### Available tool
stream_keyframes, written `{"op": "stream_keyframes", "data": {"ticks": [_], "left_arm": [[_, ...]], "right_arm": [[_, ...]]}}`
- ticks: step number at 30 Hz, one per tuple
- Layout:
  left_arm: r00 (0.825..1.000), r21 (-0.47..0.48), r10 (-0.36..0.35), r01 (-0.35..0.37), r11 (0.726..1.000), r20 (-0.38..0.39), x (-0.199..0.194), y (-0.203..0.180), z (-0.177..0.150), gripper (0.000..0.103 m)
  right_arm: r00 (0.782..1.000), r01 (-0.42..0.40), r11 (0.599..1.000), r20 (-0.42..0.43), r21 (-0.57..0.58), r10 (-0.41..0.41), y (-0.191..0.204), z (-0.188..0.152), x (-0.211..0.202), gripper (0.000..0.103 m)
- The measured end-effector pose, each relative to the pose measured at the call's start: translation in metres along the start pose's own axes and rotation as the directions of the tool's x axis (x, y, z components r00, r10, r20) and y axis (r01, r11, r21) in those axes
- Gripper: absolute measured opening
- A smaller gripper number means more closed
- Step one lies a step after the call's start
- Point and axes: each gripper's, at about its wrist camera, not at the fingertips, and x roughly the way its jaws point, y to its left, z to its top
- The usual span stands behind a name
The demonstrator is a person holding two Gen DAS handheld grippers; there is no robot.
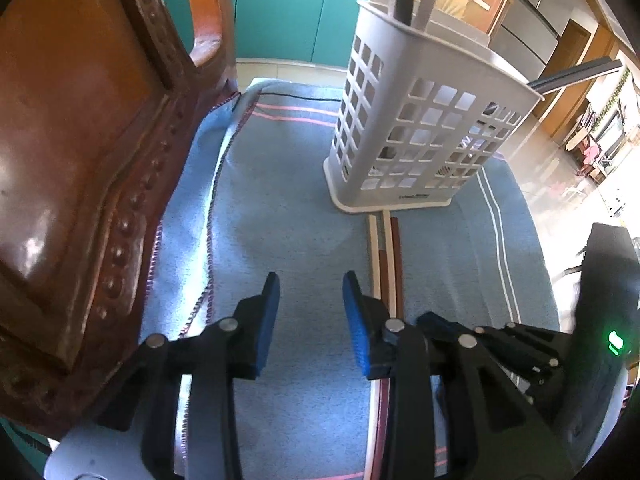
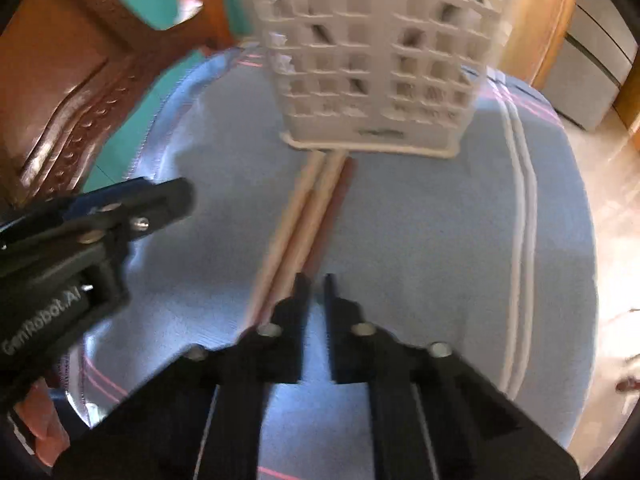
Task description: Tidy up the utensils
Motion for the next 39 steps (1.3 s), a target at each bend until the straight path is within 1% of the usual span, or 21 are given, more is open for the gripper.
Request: {"op": "stream_keyframes", "data": {"ticks": [1, 3, 4, 6, 8, 9, 10, 12, 14, 16, 18, 20, 22, 24, 27, 29, 31, 33, 35, 37, 39], "left_arm": [[1.0, 0.003, 0.001, -0.001, 1.0, -0.004, 0.001, -0.001, 0.0, 0.034], [1.0, 0.006, 0.003, -0.003, 1.0, -0.007, 0.003, -0.003, 0.0, 0.034], [1.0, 0.005, 0.005, -0.005, 1.0, -0.007, 0.002, -0.002, 0.0, 0.034], [1.0, -0.001, 0.006, -0.006, 1.0, -0.003, 0.001, -0.001, 0.0, 0.034], [1.0, -0.012, 0.009, -0.009, 1.0, 0.005, -0.001, 0.001, 0.001, 0.037], [1.0, -0.019, 0.01, -0.01, 1.0, 0.009, -0.002, 0.003, 0.002, 0.039], [1.0, -0.024, 0.01, -0.009, 1.0, 0.011, -0.002, 0.004, 0.002, 0.039], [1.0, -0.032, 0.01, -0.01, 0.999, 0.014, -0.003, 0.006, 0.002, 0.039], [1.0, -0.037, 0.012, -0.011, 0.999, 0.017, -0.004, 0.008, 0.003, 0.039], [1.0, -0.042, 0.015, -0.015, 0.999, 0.016, -0.003, 0.01, 0.003, 0.04], [1.0, -0.048, 0.016, -0.015, 0.999, 0.015, -0.003, 0.012, 0.003, 0.04], [1.0, -0.056, 0.023, -0.022, 0.998, 0.014, -0.003, 0.014, 0.004, 0.041], [1.0, -0.059, 0.021, -0.02, 0.998, 0.013, -0.002, 0.015, 0.005, 0.041], [1.0, -0.053, 0.022, -0.021, 0.998, 0.012, -0.002, 0.015, 0.004, 0.041], [1.0, -0.047, 0.017, -0.017, 0.999, 0.007, 0.0, 0.012, 0.004, 0.041], [1.0, -0.044, 0.015, -0.015, 0.999, 0.003, 0.002, 0.01, 0.004, 0.041], [1.0, -0.039, 0.01, -0.01, 0.999, -0.002, 0.004, 0.005, 0.004, 0.041], [1.0, -0.031, 0.005, -0.005, 1.0, -0.007, 0.006, 0.0, 0.003, 0.042], [1.0, -0.02, -0.002, 0.002, 1.0, -0.01, 0.008, -0.006, 0.003, 0.043], [1.0, -0.012, -0.007, 0.007, 1.0, -0.012, 0.009, -0.013, 0.002, 0.044], [1.0, -0.007, -0.01, 0.01, 1.0, -0.014, 0.01, -0.018, 0.003, 0.045]], "right_arm": [[1.0, -0.024, 0.999, -0.003, 0.028, 0.024, -0.009, 0.0, 0.001, 0.0], [0.998, -0.06, 0.997, -0.005, 0.043, 0.06, -0.018, -0.003, 0.001, 0.0], [0.997, -0.073, 0.996, 0.004, 0.054, 0.073, -0.023, -0.003, 0.0, 0.0], [0.991, -0.128, 0.988, 0.034, 0.082, 0.126, -0.029, -0.002, -0.002, 0.001], [0.984, -0.175, 0.98, 0.032, 0.09, 0.173, -0.029, -0.001, 0.0, 0.005], [0.983, -0.183, 0.98, 0.035, 0.084, 0.18, -0.025, -0.001, 0.0, 0.012], [0.984, -0.175, 0.982, 0.039, 0.074, 0.173, -0.021, -0.002, -0.001, 0.024], [0.992, -0.117, 0.993, 0.053, 0.027, 0.115, -0.004, -0.001, 0.003, 0.037], [0.997, -0.057, 0.998, 0.059, -0.005, 0.057, 0.007, -0.006, 0.009, 0.04], [0.996, -0.056, 0.998, 0.075, -0.005, 0.056, 0.014, -0.003, 0.011, 0.048], [0.996, -0.014, 0.999, 0.087, -0.04, 0.017, 0.025, -0.003, 0.015, 0.049], [0.995, 0.019, 0.999, 0.102, -0.048, -0.014, 0.036, -0.003, 0.023, 0.049], [0.994, 0.042, 0.998, 0.102, -0.039, -0.038, 0.038, -0.003, 0.025, 0.04], [0.995, 0.036, 0.999, 0.092, -0.008, -0.035, 0.031, 0.0, 0.021, 0.03], [0.998, 0.008, 0.999, 0.058, 0.052, -0.011, 0.014, -0.003, 0.016, 0.025], [0.999, -0.006, 0.996, 0.04, 0.086, 0.003, 0.004, -0.006, 0.013, 0.024], [0.999, -0.029, 0.991, 0.025, 0.132, 0.026, -0.008, -0.01, 0.011, 0.024], [0.997, -0.074, 0.976, 0.008, 0.207, 0.074, -0.027, -0.017, 0.007, 0.024], [0.992, -0.127, 0.958, 0.009, 0.255, 0.129, -0.043, -0.024, 0.0, 0.024], [0.983, -0.18, 0.945, 0.015, 0.273, 0.183, -0.046, -0.029, -0.007, 0.024], [0.974, -0.222, 0.936, 0.029, 0.274, 0.223, -0.053, -0.033, -0.012, 0.02]]}}
